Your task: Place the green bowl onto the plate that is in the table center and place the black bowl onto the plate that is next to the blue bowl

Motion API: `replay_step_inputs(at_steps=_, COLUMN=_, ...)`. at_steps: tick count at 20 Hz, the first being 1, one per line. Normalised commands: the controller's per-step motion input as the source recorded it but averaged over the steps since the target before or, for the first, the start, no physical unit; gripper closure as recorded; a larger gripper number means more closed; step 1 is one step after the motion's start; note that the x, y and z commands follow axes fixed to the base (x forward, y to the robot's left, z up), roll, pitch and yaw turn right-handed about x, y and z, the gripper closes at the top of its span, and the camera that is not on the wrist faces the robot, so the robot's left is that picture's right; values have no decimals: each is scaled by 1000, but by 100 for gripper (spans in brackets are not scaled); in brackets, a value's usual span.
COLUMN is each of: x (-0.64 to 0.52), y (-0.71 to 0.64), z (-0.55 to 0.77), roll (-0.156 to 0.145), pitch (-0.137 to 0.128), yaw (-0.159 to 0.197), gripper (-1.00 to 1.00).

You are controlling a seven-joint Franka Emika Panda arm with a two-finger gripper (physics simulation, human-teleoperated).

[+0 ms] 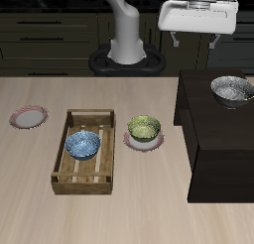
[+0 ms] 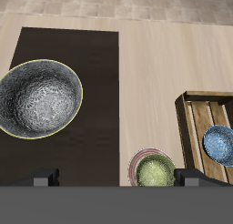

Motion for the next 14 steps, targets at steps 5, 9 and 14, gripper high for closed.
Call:
replay_step_inputs(at_steps=5, x=293, y=113, z=-62, roll=-20, pitch=22, yaw=-28, gripper=-100)
replay_step_inputs(at_steps=9, x=321, y=146, z=-144, roll=-12, pitch=65, yaw=-45, gripper=-100)
replay_step_inputs(at_steps=14, x=162, y=162, z=-121, roll=-1, pitch=38, yaw=-25, gripper=-100)
